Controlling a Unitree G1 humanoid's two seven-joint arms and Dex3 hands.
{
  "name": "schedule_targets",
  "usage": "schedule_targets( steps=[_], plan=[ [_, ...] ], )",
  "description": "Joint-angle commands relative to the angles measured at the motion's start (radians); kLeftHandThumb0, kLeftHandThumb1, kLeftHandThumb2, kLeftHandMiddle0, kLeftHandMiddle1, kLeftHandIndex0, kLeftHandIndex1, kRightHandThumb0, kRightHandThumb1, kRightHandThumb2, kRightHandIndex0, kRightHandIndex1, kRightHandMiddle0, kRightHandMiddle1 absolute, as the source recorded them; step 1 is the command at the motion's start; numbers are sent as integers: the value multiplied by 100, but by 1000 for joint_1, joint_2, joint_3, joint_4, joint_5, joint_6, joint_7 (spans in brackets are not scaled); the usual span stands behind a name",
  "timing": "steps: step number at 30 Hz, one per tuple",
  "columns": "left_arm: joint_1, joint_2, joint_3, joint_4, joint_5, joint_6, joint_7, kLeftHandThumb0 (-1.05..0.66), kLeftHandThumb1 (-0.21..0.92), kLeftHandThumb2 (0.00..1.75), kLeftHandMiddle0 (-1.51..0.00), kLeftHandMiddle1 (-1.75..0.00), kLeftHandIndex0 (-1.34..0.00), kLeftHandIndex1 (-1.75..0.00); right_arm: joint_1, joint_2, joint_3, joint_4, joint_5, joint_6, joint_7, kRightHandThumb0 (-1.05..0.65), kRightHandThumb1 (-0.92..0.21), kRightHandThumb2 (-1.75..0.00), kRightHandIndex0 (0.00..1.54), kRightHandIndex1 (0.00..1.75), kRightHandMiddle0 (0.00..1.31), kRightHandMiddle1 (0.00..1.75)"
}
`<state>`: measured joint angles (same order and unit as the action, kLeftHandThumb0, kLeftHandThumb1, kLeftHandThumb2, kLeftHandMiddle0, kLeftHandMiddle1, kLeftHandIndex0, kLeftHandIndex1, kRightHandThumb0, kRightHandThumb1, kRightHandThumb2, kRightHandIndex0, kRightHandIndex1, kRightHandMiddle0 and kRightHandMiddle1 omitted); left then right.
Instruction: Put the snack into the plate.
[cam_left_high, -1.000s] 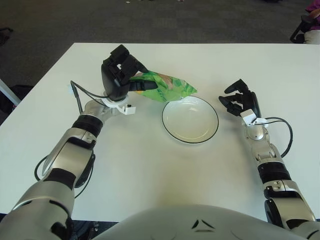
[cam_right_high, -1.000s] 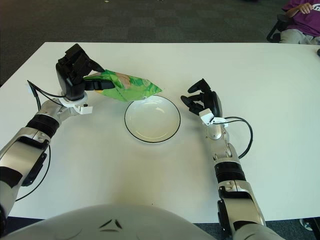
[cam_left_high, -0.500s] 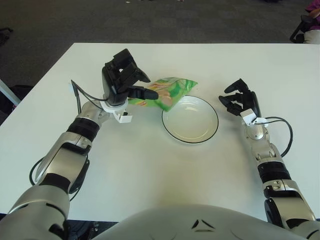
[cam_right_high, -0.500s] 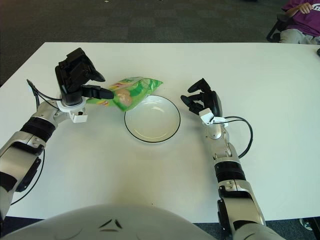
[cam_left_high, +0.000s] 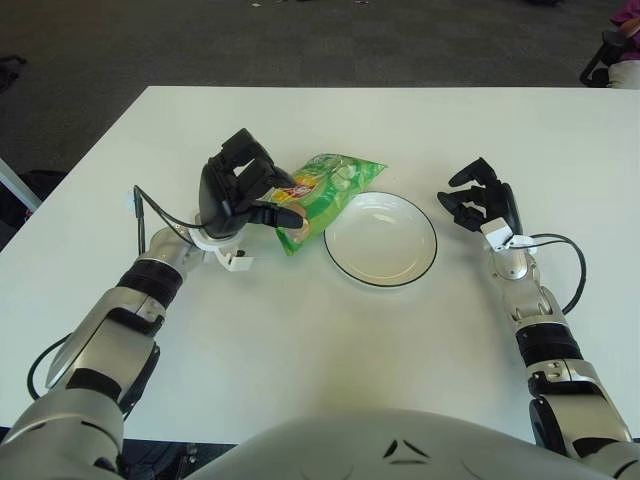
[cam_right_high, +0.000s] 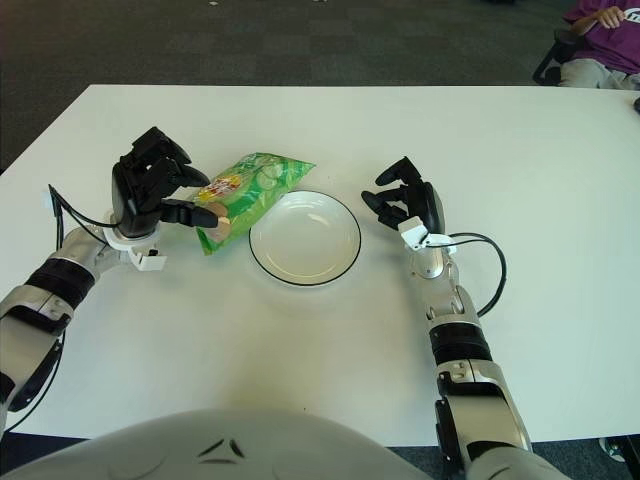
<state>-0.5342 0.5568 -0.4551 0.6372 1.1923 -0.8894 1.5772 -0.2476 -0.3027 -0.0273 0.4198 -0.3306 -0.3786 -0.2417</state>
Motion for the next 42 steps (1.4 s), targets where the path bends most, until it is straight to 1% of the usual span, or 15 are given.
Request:
schedule_targets(
  steps=[1,4,6,9,13,16,18,20,21,24,27,30,33,37,42],
  plan=[
    [4,14,3,-19,-21,29,-24,-1,92,34,-41,-155,-32,-140,-13,-12,-1,11,-4,-2,-5,-35,-92,-39,100,43,33,160],
    [6,14,11,-45,-39,43,-52,-1,92,33,-40,-156,-34,-139,-14,-13,0,16,-5,-4,-6,-35,-92,-39,100,43,33,160],
    [4,14,15,-58,-50,46,-70,-1,80,56,-41,-157,-31,-151,-14,-13,0,18,-5,-5,-6,-35,-92,-39,100,43,33,160],
    [-10,17,16,-76,-71,18,-93,-1,69,78,-42,-161,-27,-164,-13,-13,1,15,-7,-4,-8,-35,-92,-39,100,43,33,160],
    [-69,6,2,-55,-70,-22,-101,-1,63,88,-42,-164,-26,-170,-11,-13,2,12,-7,-3,-7,-35,-92,-39,100,43,33,160],
    [-153,-38,-19,8,-57,-19,-112,-1,62,91,-42,-165,-26,-171,-9,-14,2,11,-6,-4,-7,-35,-92,-39,100,43,33,160],
    [-174,-59,-24,37,-82,-25,-163,-1,79,55,-46,-148,-30,-158,-8,-15,2,9,-6,-4,-7,-35,-92,-39,100,43,33,160],
    [-173,-51,-24,48,-141,-67,-269,-18,85,43,-44,-128,-36,-154,-7,-15,2,7,-6,-3,-6,-35,-92,-39,100,43,33,160],
    [-169,-42,-24,48,-170,-89,-320,-27,86,37,-42,-118,-33,-140,-7,-15,2,6,-5,-3,-6,-35,-92,-39,100,43,33,160],
    [-126,34,-9,-9,-253,-137,-489,-64,91,13,-47,-57,-30,-73,-5,-15,3,3,-4,-2,-6,-35,-92,-39,100,43,33,160],
    [-85,123,16,-78,-283,-154,-611,-80,92,4,-47,-21,-29,-37,-5,-16,3,1,-3,-1,-4,-35,-92,-39,100,43,33,160],
    [-36,213,50,-151,-318,-154,-738,-85,92,2,-43,-7,-27,-22,-5,-16,3,2,-3,0,-3,-35,-92,-39,100,43,33,160],
    [-11,262,72,-187,-358,-160,-851,-86,92,3,-38,-2,-26,-15,-6,-17,4,4,-3,-1,-3,-35,-92,-40,100,43,33,160],
    [-22,294,74,-164,-427,-204,-991,-85,92,6,-34,-1,-25,-12,-8,-17,5,8,-3,-3,-3,-35,-92,-40,100,44,32,160],
    [-56,293,78,-96,-505,-246,-1135,-85,92,14,-24,0,-23,-8,-8,-17,6,7,-3,0,-1,-35,-92,-40,100,44,33,160]
  ],
)
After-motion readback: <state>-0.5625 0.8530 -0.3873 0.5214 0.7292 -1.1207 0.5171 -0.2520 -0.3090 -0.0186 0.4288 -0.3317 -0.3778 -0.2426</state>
